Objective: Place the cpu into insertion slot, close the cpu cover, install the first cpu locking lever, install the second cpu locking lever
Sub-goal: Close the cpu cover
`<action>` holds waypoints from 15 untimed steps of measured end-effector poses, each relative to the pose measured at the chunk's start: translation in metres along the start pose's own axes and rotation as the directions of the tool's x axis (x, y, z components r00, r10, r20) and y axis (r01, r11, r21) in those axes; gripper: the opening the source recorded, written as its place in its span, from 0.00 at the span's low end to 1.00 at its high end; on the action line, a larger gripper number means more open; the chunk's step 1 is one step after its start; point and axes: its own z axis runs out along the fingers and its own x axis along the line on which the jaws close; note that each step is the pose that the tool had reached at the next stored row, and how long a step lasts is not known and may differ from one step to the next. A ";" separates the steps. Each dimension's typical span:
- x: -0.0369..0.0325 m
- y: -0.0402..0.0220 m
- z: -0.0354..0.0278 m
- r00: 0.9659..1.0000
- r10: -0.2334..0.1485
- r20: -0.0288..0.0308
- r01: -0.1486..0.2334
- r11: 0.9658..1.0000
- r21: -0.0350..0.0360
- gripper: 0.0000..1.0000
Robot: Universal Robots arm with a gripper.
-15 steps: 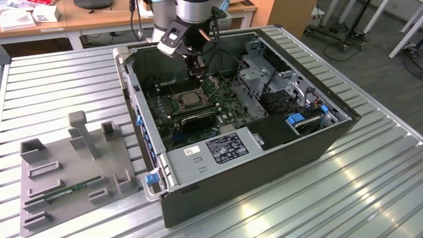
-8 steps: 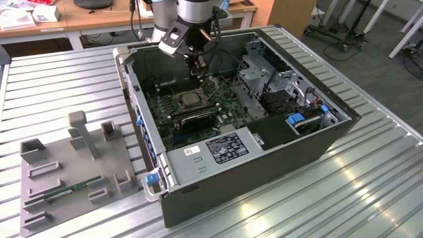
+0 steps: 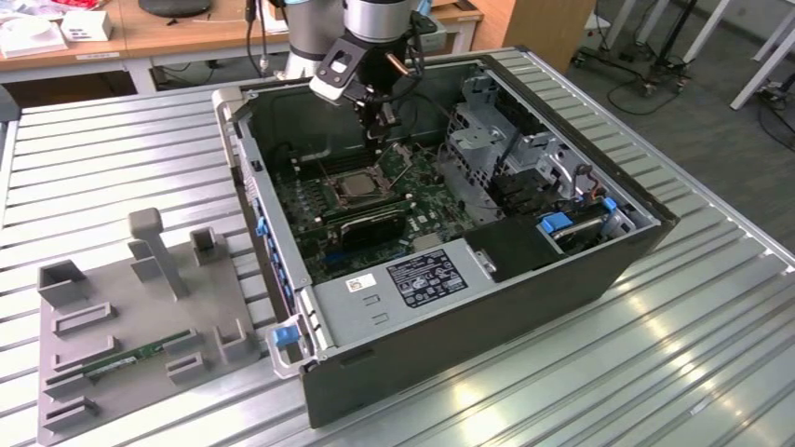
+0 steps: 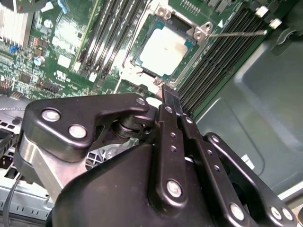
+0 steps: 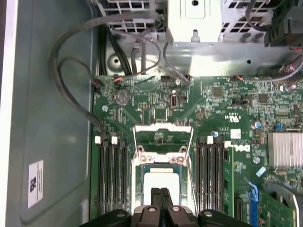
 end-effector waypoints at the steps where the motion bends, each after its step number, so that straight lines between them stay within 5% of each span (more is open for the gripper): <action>1: 0.0000 0.0017 0.0001 1.000 0.000 0.000 0.000 1.000 0.000 0.11; 15: 0.0001 0.0103 0.0006 1.000 0.000 0.000 0.000 1.000 0.000 0.11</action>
